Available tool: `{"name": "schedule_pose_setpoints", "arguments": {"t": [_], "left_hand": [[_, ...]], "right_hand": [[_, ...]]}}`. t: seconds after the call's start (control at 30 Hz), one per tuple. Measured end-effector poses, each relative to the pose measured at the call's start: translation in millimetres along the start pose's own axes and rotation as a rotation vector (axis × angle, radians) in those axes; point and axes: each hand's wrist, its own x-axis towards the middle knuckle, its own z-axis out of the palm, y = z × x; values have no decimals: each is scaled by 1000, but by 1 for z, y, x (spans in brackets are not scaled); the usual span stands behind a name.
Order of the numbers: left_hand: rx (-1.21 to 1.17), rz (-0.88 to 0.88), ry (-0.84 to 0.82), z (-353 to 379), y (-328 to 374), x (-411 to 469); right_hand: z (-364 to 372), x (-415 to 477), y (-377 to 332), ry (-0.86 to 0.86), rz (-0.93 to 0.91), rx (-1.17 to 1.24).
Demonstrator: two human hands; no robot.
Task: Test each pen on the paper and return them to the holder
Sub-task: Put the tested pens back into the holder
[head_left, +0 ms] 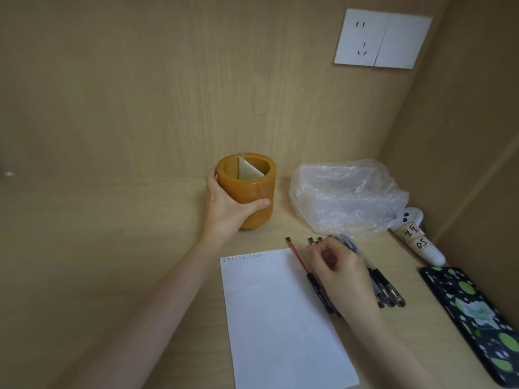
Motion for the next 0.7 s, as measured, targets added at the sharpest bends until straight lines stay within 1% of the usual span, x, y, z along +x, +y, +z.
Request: {"name": "schedule_pose_setpoints", "arguments": {"t": [0.17,0.3,0.37,0.47,0.53,0.63,0.7], "left_hand": [[7,49,5,-14,13,-61],[-7,-13,-29,-16,6,-99],[-1,-32,-31,-16,1,-107],[18,-51,-19,-17,-5,-112],[32,-44,-19,-18,-7,-114],[29,-40,-34,-18,-7,-115],[30,-37,-51,-18,-7,-116]], "right_hand": [[-10,1,7,21,50,59],[-11,-5,14,4,42,11],[-12,-8,17,5,9,-30],[-16,-12,19,39,-63,-120],[-18,-14,19,54,-72,-181],[-23,-19,16,54,-16,-336],[-28,-20,14,-53,88,-449]]}}
